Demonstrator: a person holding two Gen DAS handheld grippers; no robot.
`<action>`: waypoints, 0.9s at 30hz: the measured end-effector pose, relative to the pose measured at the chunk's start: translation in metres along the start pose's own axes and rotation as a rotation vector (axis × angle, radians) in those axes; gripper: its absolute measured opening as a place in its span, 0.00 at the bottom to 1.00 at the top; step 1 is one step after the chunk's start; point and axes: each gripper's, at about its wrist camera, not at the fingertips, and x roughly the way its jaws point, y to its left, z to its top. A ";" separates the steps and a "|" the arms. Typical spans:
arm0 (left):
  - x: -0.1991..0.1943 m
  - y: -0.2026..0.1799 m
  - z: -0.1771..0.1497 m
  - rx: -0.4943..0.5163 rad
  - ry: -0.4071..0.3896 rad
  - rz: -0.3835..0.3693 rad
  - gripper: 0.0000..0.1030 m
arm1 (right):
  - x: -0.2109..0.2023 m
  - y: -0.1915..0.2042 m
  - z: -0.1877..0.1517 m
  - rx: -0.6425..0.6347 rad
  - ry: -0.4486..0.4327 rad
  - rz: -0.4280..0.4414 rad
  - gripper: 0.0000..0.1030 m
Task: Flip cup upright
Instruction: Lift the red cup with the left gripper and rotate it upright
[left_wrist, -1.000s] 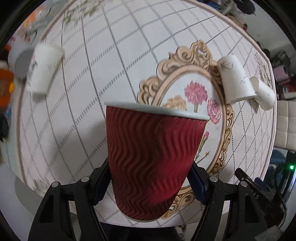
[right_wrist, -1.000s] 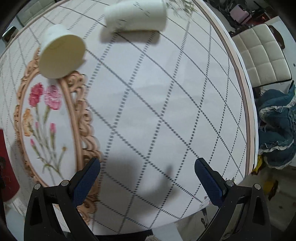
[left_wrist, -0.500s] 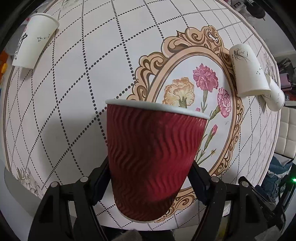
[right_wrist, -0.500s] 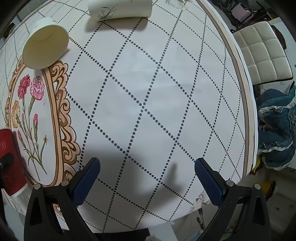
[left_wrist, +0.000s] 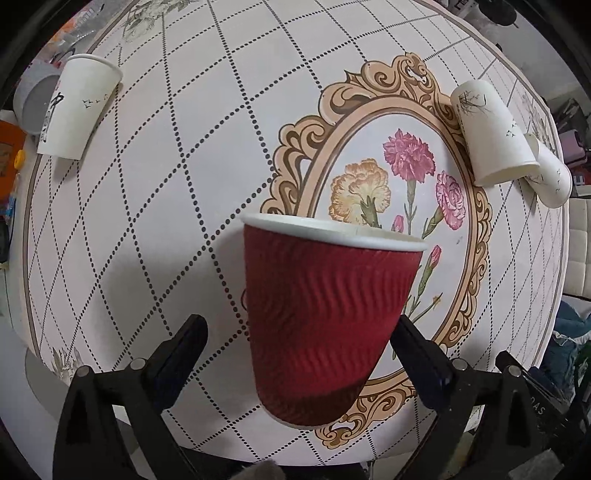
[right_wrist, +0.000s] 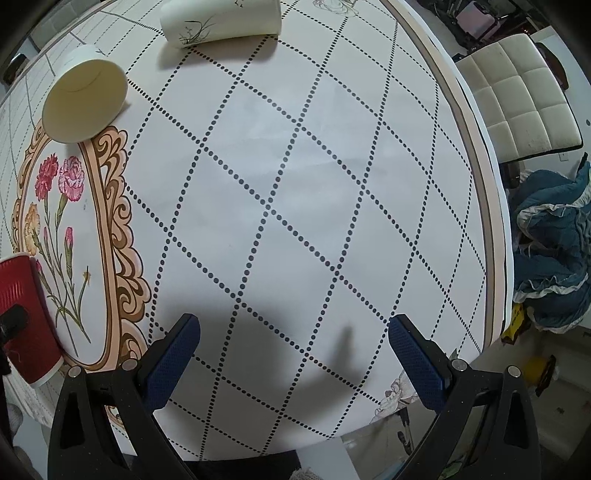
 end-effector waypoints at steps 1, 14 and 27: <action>-0.002 0.003 -0.001 -0.001 -0.003 -0.002 0.98 | 0.000 -0.001 0.000 0.002 0.000 0.001 1.00; -0.110 0.047 -0.012 0.069 -0.246 0.122 0.98 | -0.022 0.019 -0.008 -0.014 -0.023 0.036 1.00; -0.073 0.158 -0.022 -0.043 -0.229 0.303 0.98 | -0.077 0.152 -0.029 -0.182 -0.084 0.134 1.00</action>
